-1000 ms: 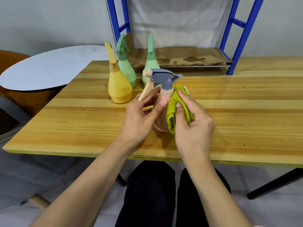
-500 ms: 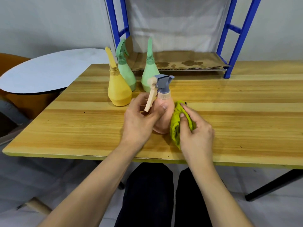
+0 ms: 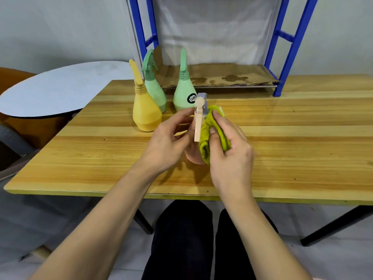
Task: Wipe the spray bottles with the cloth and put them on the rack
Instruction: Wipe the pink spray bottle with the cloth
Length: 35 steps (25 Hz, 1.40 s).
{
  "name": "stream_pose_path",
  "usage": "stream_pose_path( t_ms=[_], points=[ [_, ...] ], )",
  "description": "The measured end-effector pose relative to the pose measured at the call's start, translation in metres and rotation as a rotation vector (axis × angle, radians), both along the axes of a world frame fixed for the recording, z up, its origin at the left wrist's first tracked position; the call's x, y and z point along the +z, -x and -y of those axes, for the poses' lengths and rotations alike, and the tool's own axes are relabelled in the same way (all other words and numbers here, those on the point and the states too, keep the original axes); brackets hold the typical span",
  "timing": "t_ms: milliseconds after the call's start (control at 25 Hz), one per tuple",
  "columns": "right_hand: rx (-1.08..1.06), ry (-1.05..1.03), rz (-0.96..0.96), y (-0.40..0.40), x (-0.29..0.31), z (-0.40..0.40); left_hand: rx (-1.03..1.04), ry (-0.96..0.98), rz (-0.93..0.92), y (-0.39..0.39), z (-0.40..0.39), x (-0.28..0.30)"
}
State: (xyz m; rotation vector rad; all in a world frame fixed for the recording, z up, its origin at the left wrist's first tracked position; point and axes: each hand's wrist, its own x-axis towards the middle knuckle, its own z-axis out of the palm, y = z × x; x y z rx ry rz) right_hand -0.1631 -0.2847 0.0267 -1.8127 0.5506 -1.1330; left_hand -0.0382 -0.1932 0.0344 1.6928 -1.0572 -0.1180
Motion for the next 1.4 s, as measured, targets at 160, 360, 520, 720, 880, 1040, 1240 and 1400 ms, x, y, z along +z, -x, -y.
stream_pose_path(
  t_ms=[160, 360, 520, 720, 880, 1040, 1240, 1400],
  points=[
    [-0.067, -0.064, -0.108, 0.013, -0.017, 0.005, 0.044, 0.011, -0.019, 0.001, 0.0, 0.001],
    [0.052, -0.077, 0.017, 0.004, -0.005, 0.005, 0.132, 0.059, -0.001, 0.012, 0.002, 0.003],
    [0.021, -0.115, -0.082, 0.013, -0.02, 0.012, 0.173, -0.068, 0.014, 0.003, -0.001, 0.005],
    [0.003, 0.008, -0.045, 0.005, -0.023, -0.002, 0.269, -0.1, 0.16, 0.011, 0.004, 0.003],
    [0.015, 0.103, -0.225, 0.018, -0.028, 0.005, 0.303, -0.113, 0.131, 0.013, 0.003, 0.005],
    [-0.025, 0.233, -0.371, 0.024, -0.017, 0.011, 0.239, -0.183, 0.081, 0.016, 0.003, 0.009],
    [-0.226, 0.499, -0.564, 0.043, -0.033, 0.017, 0.38, -0.089, -0.007, 0.005, -0.002, 0.011],
    [-0.132, 0.443, -0.485, 0.038, -0.043, 0.007, 0.413, 0.07, -0.078, 0.011, 0.007, 0.028]
  ],
)
